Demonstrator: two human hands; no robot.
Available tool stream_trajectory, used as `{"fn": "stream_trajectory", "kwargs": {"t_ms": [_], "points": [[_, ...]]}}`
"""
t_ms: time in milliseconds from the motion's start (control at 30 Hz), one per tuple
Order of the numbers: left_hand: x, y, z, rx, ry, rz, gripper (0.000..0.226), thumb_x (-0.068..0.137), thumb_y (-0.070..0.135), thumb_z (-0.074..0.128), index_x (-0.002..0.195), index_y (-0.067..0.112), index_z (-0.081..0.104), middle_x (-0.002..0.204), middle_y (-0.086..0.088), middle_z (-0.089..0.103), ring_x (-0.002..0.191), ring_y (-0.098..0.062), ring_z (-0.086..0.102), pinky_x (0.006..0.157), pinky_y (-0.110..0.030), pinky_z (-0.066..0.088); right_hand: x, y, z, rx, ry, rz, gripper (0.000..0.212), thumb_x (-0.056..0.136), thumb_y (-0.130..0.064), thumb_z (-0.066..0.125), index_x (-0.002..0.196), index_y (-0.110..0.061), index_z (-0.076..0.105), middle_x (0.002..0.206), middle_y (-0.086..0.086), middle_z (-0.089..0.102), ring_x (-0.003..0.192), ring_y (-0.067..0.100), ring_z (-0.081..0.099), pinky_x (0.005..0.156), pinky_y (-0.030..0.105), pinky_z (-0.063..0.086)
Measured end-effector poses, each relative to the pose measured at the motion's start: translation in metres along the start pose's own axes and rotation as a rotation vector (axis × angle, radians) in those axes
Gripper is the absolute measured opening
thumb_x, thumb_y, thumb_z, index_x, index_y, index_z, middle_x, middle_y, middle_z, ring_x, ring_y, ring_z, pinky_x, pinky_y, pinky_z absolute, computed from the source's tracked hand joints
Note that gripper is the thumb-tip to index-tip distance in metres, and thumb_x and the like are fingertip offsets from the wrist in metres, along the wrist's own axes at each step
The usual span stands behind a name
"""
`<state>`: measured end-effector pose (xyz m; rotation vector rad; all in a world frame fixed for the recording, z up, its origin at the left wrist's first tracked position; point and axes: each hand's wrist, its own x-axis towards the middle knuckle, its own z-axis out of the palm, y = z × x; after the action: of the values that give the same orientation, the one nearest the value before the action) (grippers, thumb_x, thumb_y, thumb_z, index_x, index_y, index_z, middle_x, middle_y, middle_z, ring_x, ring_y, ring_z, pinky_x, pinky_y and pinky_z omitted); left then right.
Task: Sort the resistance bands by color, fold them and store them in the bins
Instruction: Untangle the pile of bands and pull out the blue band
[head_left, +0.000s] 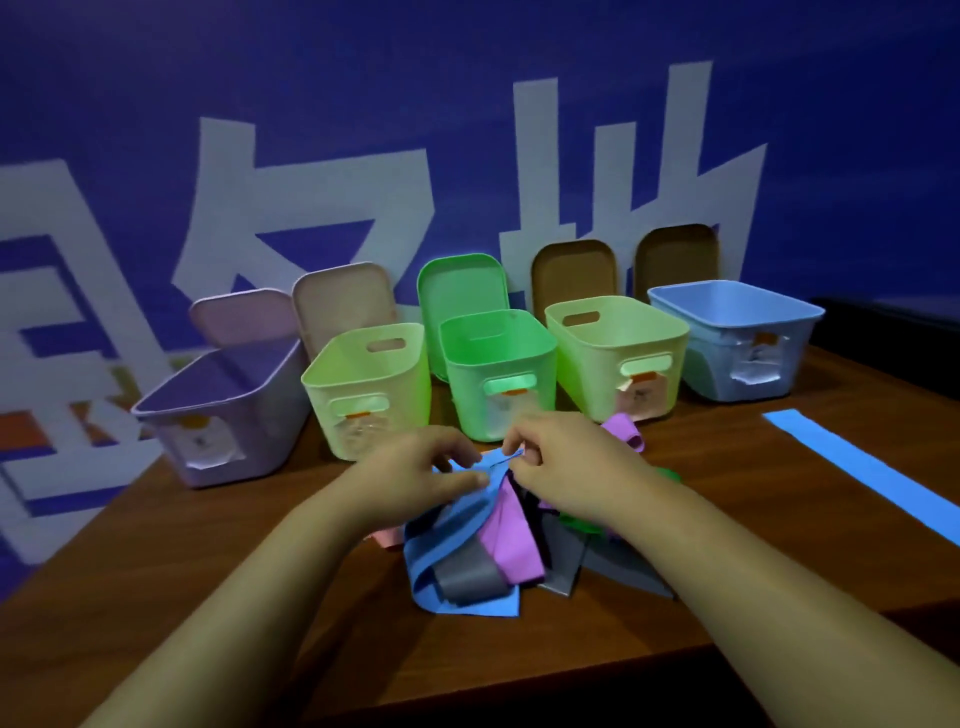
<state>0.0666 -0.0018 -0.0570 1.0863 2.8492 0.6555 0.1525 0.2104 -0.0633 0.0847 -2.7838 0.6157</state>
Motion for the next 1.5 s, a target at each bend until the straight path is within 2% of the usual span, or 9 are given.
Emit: {"fn": "stream_trajectory", "kwargs": {"t_ms": [67, 133, 233, 333, 533, 700, 1033, 1267, 1500], "points": [[0.000, 0.000, 0.011, -0.020, -0.002, -0.011, 0.039, 0.088, 0.062, 0.076, 0.114, 0.033, 0.072, 0.108, 0.018, 0.071, 0.094, 0.002, 0.065, 0.080, -0.020, 0.053, 0.006, 0.001, 0.012, -0.090, -0.013, -0.012, 0.024, 0.093, -0.031, 0.059, 0.115, -0.036, 0.067, 0.103, -0.009, 0.063, 0.102, 0.020, 0.061, 0.076, 0.036, 0.046], [0.003, 0.001, 0.022, -0.029, 0.028, -0.013, 0.039, 0.086, 0.063, 0.077, 0.111, 0.034, 0.071, 0.107, 0.017, 0.071, 0.091, 0.002, 0.064, 0.079, -0.019, 0.053, 0.007, 0.005, 0.022, -0.110, 0.029, -0.011, 0.023, 0.094, -0.030, 0.059, 0.116, -0.037, 0.061, 0.103, -0.011, 0.061, 0.104, 0.020, 0.058, 0.077, 0.037, 0.046], [0.006, -0.001, 0.028, -0.043, 0.070, -0.021, 0.036, 0.085, 0.064, 0.078, 0.107, 0.037, 0.070, 0.103, 0.020, 0.070, 0.089, 0.008, 0.062, 0.067, -0.007, 0.043, 0.004, 0.012, 0.033, -0.005, 0.087, 0.032, 0.023, 0.094, -0.031, 0.062, 0.113, -0.040, 0.051, 0.086, -0.014, 0.055, 0.086, 0.015, 0.059, 0.076, 0.040, 0.054], [0.007, -0.006, 0.026, -0.116, 0.100, -0.028, 0.034, 0.086, 0.060, 0.079, 0.109, 0.035, 0.074, 0.102, 0.021, 0.072, 0.090, 0.009, 0.062, 0.068, -0.005, 0.043, 0.004, 0.020, 0.035, 0.113, 0.176, 0.055, 0.029, 0.092, -0.029, 0.067, 0.101, -0.043, 0.043, 0.088, -0.014, 0.058, 0.079, 0.003, 0.058, 0.073, 0.037, 0.052], [0.005, -0.008, 0.025, -0.149, 0.138, -0.062, 0.033, 0.083, 0.057, 0.083, 0.110, 0.040, 0.073, 0.098, 0.026, 0.069, 0.087, 0.009, 0.063, 0.070, -0.014, 0.045, 0.004, 0.028, 0.046, 0.141, 0.177, 0.078, 0.016, 0.091, -0.032, 0.064, 0.093, -0.034, 0.048, 0.082, -0.011, 0.063, 0.076, 0.012, 0.062, 0.071, 0.046, 0.058], [0.004, -0.009, 0.025, -0.164, 0.215, -0.035, 0.031, 0.082, 0.046, 0.088, 0.109, 0.041, 0.074, 0.104, 0.025, 0.070, 0.091, 0.004, 0.064, 0.070, -0.011, 0.047, 0.004, 0.032, 0.048, 0.187, 0.173, 0.083, 0.015, 0.089, -0.031, 0.063, 0.087, -0.032, 0.049, 0.077, -0.007, 0.062, 0.072, 0.014, 0.061, 0.069, 0.048, 0.057], [0.004, -0.006, 0.039, -0.124, 0.374, -0.068, 0.022, 0.086, 0.030, 0.087, 0.097, 0.037, 0.070, 0.089, 0.020, 0.066, 0.083, 0.000, 0.062, 0.072, -0.025, 0.052, 0.000, 0.030, 0.049, 0.155, 0.148, 0.104, 0.014, 0.093, -0.034, 0.062, 0.086, -0.032, 0.049, 0.074, -0.006, 0.063, 0.071, 0.014, 0.061, 0.067, 0.046, 0.057], [0.001, 0.001, 0.041, -0.137, 0.359, -0.114, 0.022, 0.090, 0.024, 0.084, 0.105, 0.032, 0.071, 0.087, 0.014, 0.066, 0.081, -0.002, 0.062, 0.064, -0.011, 0.044, -0.003, 0.023, 0.048, 0.116, 0.163, 0.090, 0.014, 0.093, -0.033, 0.061, 0.089, -0.031, 0.048, 0.072, -0.003, 0.062, 0.069, 0.016, 0.059, 0.064, 0.046, 0.056], [0.014, 0.016, 0.010, -0.260, 0.182, -0.258, 0.037, 0.083, 0.051, 0.086, 0.105, 0.026, 0.070, 0.094, 0.006, 0.071, 0.087, -0.010, 0.066, 0.071, -0.028, 0.054, -0.006, 0.012, 0.038, 0.122, 0.233, 0.067, 0.020, 0.097, -0.038, 0.065, 0.087, -0.030, 0.049, 0.075, -0.004, 0.058, 0.071, 0.013, 0.056, 0.063, 0.047, 0.055]]}}
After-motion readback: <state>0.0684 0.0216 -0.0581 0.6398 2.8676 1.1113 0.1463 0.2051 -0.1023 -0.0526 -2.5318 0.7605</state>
